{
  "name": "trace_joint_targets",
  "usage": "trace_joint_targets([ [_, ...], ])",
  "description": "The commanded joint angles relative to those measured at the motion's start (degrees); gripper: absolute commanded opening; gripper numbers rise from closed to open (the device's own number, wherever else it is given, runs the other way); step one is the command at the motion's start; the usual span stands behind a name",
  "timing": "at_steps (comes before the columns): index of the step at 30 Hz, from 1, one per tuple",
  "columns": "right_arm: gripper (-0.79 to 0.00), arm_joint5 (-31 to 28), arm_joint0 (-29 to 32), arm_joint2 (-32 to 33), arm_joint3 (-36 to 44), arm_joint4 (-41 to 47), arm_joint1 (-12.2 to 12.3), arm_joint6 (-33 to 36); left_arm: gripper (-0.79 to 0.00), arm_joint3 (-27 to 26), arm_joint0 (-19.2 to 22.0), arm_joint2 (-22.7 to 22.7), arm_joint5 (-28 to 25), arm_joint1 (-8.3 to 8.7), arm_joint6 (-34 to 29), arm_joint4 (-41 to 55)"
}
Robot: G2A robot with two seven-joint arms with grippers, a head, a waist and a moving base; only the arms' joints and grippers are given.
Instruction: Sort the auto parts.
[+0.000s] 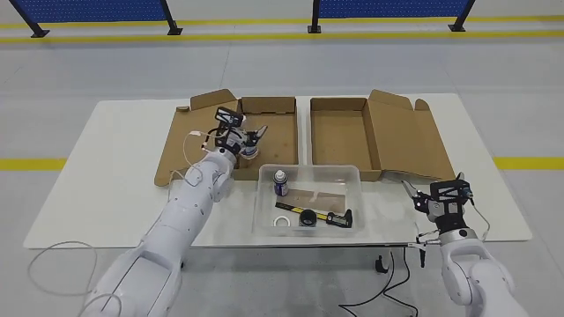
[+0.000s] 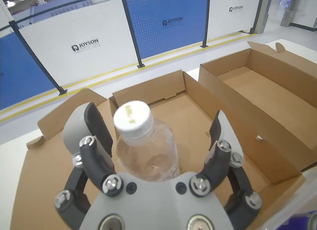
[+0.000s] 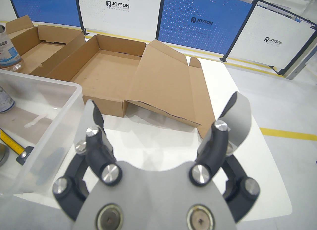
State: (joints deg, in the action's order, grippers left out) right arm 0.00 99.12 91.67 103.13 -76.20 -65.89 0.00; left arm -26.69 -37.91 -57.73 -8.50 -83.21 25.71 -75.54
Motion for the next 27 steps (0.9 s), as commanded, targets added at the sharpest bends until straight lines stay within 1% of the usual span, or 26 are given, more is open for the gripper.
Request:
trace_joint_targets([
  [1, 0.0, 0.0, 0.0, 0.0, 0.0, 0.0, 0.0, 0.0, 0.0, -1.9, -0.4, -0.2, 0.4, 0.27, 0.5, -0.7],
  [4, 0.0, 0.0, 0.0, 0.0, 0.0, 0.0, 0.0, 0.0, 0.0, -5.5, -0.9, -1.4, -0.2, 0.79, -0.4, 0.0],
  [6, 0.0, 0.0, 0.0, 0.0, 0.0, 0.0, 0.0, 0.0, 0.0, -8.8, -1.6, -2.4, -1.0, 1.24, -1.5, 0.7],
  [8, 0.0, 0.0, 0.0, 0.0, 0.0, 0.0, 0.0, 0.0, 0.0, -12.9, -2.7, -3.6, -0.5, 1.9, -2.8, 0.1],
  [10, 0.0, 0.0, 0.0, 0.0, 0.0, 0.0, 0.0, 0.0, 0.0, -18.2, -4.6, -4.6, 0.2, 2.68, -4.0, -1.5],
  [13, 0.0, 0.0, 0.0, 0.0, 0.0, 0.0, 0.0, 0.0, 0.0, -27.2, -8.8, -7.2, -2.5, 3.96, -8.6, -1.2],
  [16, 0.0, 0.0, 0.0, 0.0, 0.0, 0.0, 0.0, 0.0, 0.0, -37.1, -13.8, -10.0, -7.0, 5.37, -14.7, -1.2],
  [21, 0.0, 0.0, 0.0, 0.0, 0.0, 0.0, 0.0, 0.0, 0.0, -52.1, -23.2, -14.4, -17.0, 7.4, -26.2, 1.4],
  [23, 0.0, 0.0, 0.0, 0.0, 0.0, 0.0, 0.0, 0.0, 0.0, -56.7, -26.9, -15.5, -20.5, 8.03, -30.2, 2.4],
  [27, 0.0, 0.0, 0.0, 0.0, 0.0, 0.0, 0.0, 0.0, 0.0, -63.1, -33.1, -16.7, -25.0, 8.93, -36.6, 4.5],
])
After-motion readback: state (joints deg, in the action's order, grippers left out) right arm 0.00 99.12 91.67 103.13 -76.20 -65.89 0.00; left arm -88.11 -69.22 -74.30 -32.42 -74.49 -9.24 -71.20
